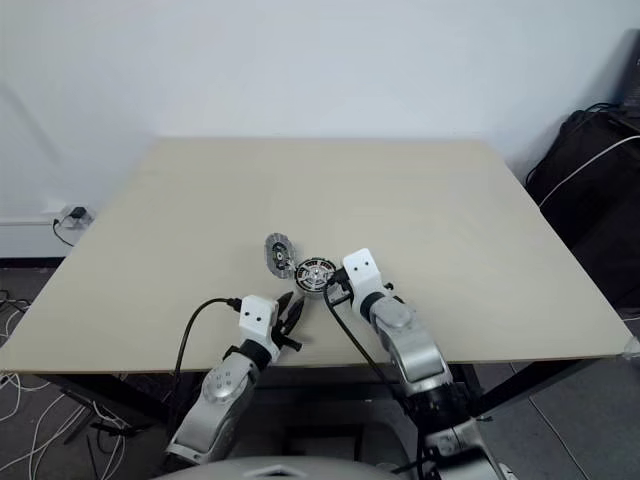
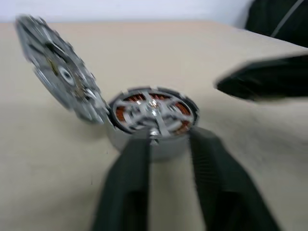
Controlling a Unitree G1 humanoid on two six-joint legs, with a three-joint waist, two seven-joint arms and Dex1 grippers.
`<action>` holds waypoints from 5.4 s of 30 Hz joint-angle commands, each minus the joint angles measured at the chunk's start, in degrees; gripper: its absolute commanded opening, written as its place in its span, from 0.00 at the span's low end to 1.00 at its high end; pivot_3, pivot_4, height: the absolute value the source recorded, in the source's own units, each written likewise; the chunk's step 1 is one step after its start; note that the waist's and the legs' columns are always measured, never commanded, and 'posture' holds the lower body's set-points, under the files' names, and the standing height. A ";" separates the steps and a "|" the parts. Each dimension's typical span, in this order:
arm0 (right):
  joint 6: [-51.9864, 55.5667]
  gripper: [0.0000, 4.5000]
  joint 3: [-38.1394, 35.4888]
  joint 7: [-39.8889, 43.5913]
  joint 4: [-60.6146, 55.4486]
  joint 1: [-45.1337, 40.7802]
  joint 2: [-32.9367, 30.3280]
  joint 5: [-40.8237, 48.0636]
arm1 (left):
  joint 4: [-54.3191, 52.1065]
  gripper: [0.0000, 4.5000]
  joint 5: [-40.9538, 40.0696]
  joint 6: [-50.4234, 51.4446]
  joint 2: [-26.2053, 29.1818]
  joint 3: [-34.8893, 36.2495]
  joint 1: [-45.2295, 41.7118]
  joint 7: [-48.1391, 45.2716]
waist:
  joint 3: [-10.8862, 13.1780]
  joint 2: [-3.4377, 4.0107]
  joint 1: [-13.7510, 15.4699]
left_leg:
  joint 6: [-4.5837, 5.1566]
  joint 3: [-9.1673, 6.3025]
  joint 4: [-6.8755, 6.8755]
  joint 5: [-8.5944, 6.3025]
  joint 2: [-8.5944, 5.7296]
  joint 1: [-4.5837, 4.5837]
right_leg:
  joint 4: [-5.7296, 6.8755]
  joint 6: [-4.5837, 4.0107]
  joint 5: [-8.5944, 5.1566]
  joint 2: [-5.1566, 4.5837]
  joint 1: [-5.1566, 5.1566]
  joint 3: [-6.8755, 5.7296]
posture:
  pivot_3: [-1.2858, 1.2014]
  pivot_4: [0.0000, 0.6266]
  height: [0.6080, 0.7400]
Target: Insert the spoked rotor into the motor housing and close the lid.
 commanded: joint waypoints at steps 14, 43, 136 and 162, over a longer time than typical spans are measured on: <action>-10.00 0.00 0.41 3.49 21.90 -17.12 5.00 -1.20 | -3.45 0.00 1.26 -0.92 0.77 3.83 3.55 -1.58 | 0.06 0.17 -0.65 | 0.04 0.01 -0.01 -0.02 0.01 -0.01 | 0.01 0.15 0.11 0.00 0.00 0.01 | 0.52 0.00 1.00; -11.23 0.43 21.72 37.04 12.58 -25.12 -14.14 -15.11 | -3.32 0.00 2.66 -1.64 -1.79 3.58 4.91 -0.94 | -0.16 0.56 -0.95 | 0.04 0.01 0.00 -0.02 0.00 0.07 | 0.03 0.08 0.07 0.00 0.06 -0.01 | 0.52 0.00 1.00; 17.43 0.45 17.18 26.09 -24.94 -9.79 -16.17 0.09 | -0.24 0.00 2.05 -2.07 -4.55 3.40 5.52 -3.84 | -0.19 0.59 -0.28 | 0.01 -0.29 0.22 0.00 -0.05 -0.30 | -0.04 0.09 0.04 -0.05 -0.10 -0.29 | 0.52 0.00 1.00; -23.64 0.45 30.36 48.95 -0.89 -20.39 -31.02 -24.25 | 0.62 0.00 1.65 -3.26 -5.91 3.97 5.45 -2.73 | -0.19 0.55 0.39 | 0.01 -0.26 0.33 0.00 -0.02 -0.24 | -0.01 0.04 0.07 -0.03 0.01 -0.31 | 0.52 0.00 1.00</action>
